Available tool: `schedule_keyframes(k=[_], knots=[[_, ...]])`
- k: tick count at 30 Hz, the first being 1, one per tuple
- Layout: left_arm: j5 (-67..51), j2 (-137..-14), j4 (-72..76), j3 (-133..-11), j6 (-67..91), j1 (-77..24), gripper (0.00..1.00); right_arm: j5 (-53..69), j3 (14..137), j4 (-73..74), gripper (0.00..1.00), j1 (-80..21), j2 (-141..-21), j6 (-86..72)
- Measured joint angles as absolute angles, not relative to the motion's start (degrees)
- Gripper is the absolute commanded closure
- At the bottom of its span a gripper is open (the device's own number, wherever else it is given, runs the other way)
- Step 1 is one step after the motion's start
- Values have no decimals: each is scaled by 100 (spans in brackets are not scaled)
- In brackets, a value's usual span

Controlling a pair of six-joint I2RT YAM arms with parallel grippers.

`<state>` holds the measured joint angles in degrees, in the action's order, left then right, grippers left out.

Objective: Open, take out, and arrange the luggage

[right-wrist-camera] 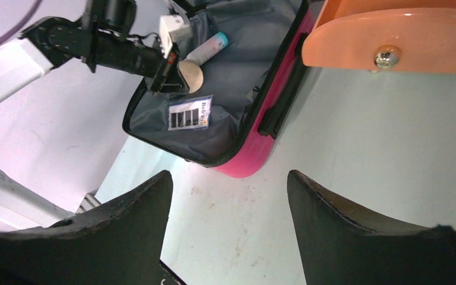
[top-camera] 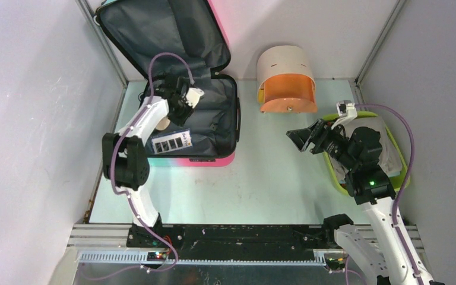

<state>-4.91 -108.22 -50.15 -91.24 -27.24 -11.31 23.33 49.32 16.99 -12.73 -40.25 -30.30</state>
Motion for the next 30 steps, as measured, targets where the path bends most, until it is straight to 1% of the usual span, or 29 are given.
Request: schedule_keyframes(k=[1,2,3,4,5,6,7,11,16,20,22,24,30], knots=[[-502,-10634,-4960,-9083,-2683,-1131,94,2333,4932,1702,28,-1302,-4023,-3068],[-502,-10484,-4923,-9039,-2663,-1131,80,2335,4932,1702,28,-1326,-4023,-3103],[-489,-10245,-4766,-8919,-2628,-1131,51,2335,4932,1704,28,-1345,-4021,-3135],[-489,-10077,-4663,-8829,-2606,-1125,28,2335,4932,1712,28,-1363,-4014,-3173],[-508,-9911,-4532,-8722,-2565,-1114,7,2335,4932,1728,28,-1380,-4001,-3218],[-593,-9832,-4480,-8676,-2569,-1087,4,2335,4932,1750,28,-1393,-3979,-3262],[-775,-9817,-4462,-8678,-2550,-1055,1,2338,4932,1772,28,-1417,-3948,-3299],[-1450,-10119,-4416,-8713,-2552,-847,0,2338,4932,1796,28,-1455,-3802,-3391],[-1577,-10755,-4646,-8910,-2764,-746,1,2344,4934,1789,28,-1466,-3791,-3385],[-1570,-11174,-4803,-9179,-2934,-733,11,2386,4934,1782,28,-1472,-3977,-3385],[-1586,-11334,-4853,-9258,-3002,-718,20,2401,4934,1778,28,-1487,-4071,-3387],[-1588,-11421,-4895,-9312,-3026,-703,22,2401,4934,1778,28,-1509,-4185,-3385],[-1728,-11730,-4987,-9411,-3050,-543,22,2322,4934,1726,28,-1533,-4272,-3343]])
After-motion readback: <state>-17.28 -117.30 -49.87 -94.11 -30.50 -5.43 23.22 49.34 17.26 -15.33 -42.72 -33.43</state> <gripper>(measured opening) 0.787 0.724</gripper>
